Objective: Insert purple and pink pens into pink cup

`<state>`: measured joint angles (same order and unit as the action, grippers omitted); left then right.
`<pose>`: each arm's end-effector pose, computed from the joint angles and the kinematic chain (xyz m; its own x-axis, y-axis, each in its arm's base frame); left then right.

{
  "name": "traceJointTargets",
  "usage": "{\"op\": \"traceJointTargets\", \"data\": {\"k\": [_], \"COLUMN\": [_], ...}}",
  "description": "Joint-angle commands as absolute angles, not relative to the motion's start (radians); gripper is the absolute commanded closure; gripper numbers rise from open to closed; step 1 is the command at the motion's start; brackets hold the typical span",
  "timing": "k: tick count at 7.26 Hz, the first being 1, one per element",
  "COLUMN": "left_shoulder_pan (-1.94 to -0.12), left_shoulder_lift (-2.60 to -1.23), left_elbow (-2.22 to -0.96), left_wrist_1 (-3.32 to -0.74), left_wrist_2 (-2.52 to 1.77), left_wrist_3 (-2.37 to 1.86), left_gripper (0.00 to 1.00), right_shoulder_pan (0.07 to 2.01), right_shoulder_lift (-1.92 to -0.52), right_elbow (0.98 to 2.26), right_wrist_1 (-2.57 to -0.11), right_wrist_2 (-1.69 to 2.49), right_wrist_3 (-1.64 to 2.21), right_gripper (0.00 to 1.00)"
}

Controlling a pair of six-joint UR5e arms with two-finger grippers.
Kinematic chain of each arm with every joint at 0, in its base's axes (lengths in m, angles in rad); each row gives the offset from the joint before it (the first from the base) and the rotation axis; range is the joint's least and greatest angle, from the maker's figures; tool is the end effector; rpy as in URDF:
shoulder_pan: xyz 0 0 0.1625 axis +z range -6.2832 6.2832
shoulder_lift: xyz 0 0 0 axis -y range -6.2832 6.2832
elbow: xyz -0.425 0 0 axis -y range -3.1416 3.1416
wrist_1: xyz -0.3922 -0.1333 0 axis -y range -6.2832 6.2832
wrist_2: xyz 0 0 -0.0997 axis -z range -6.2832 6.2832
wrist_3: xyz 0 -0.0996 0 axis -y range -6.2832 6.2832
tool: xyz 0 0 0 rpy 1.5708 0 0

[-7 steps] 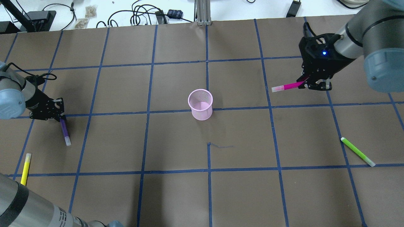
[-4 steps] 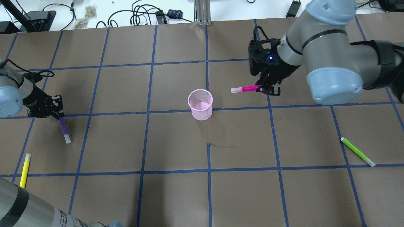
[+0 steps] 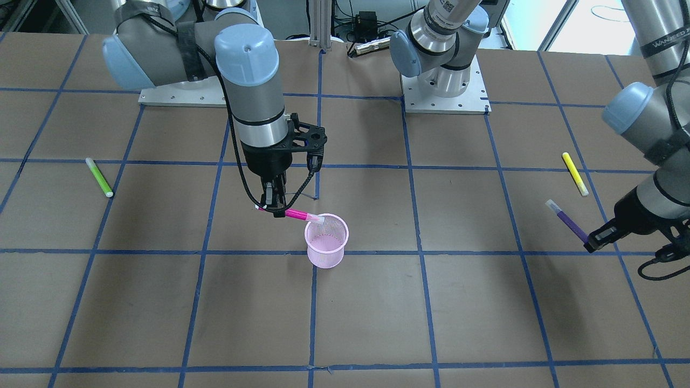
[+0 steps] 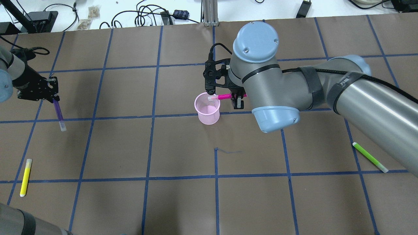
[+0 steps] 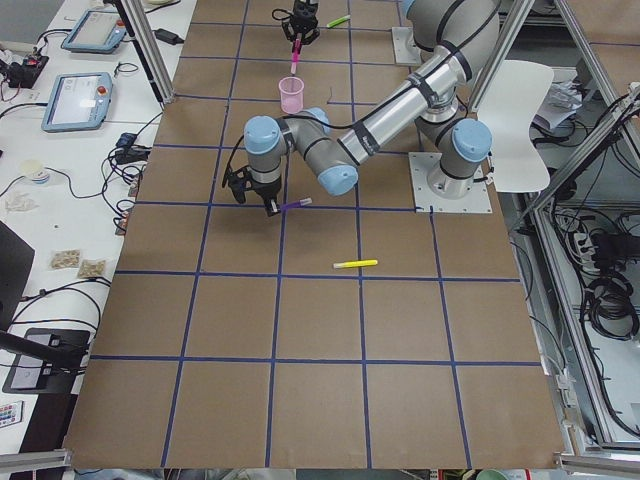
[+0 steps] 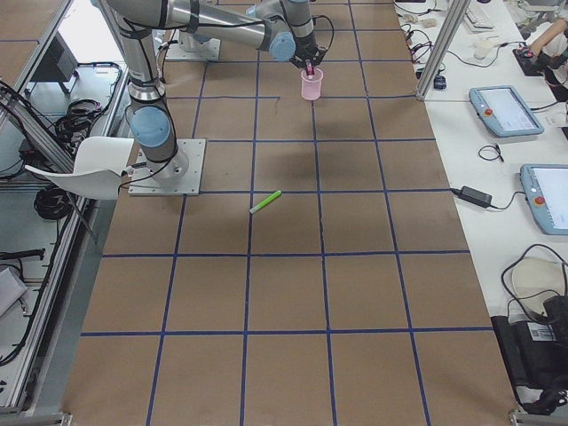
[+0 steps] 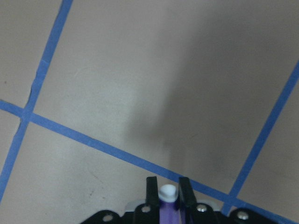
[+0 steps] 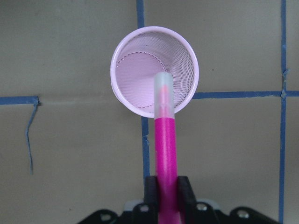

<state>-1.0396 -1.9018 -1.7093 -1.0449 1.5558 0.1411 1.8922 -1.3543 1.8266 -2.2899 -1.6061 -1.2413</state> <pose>0.1842 -0.5796 0.2932 -0.9251 -0.3797 0.0069 -0.3794 0.9234 -0.0579 0.3005 -0.4918 0.3270 -0.0178 -0.9701 0.2422 -0.9989 0.0067 -0.0467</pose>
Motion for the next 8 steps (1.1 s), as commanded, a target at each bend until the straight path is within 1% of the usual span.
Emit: {"op": "traceJointTargets", "data": {"k": [1,2,3,4,7,8], "left_shoulder_pan": [-1.071,-1.072,-1.072,-1.072,-1.074,-1.074], "left_shoulder_lift": [-1.865,-1.862,-1.861,-1.859,-1.856,-1.858], "left_elbow": [-1.695,-1.695,-1.695,-1.698,-1.709,-1.707], "left_wrist_1": [-1.057,-1.057,-1.057,-1.058,-1.058,-1.058], "left_wrist_2": [1.555,1.555,1.554,1.554,1.552,1.551], "left_wrist_3": [0.141,0.141,0.141,0.141,0.144,0.144], "left_gripper": [1.00,1.00,1.00,1.00,1.00,1.00], "right_shoulder_pan": [1.952,2.010,2.035,2.036,2.062,2.060], "right_shoulder_lift": [-1.312,-1.274,-1.235,-1.229,-1.207,-1.207], "right_elbow": [1.807,1.766,1.722,1.715,1.710,1.710], "right_wrist_1": [-2.325,-2.322,-2.318,-2.307,-2.257,-2.253], "right_wrist_2": [-1.722,-1.818,-1.828,-1.830,-1.845,-1.845], "right_wrist_3": [-1.241,-1.249,-1.250,-1.252,-1.275,-1.275], "right_gripper": [0.83,0.82,0.80,0.77,0.76,0.74]}}
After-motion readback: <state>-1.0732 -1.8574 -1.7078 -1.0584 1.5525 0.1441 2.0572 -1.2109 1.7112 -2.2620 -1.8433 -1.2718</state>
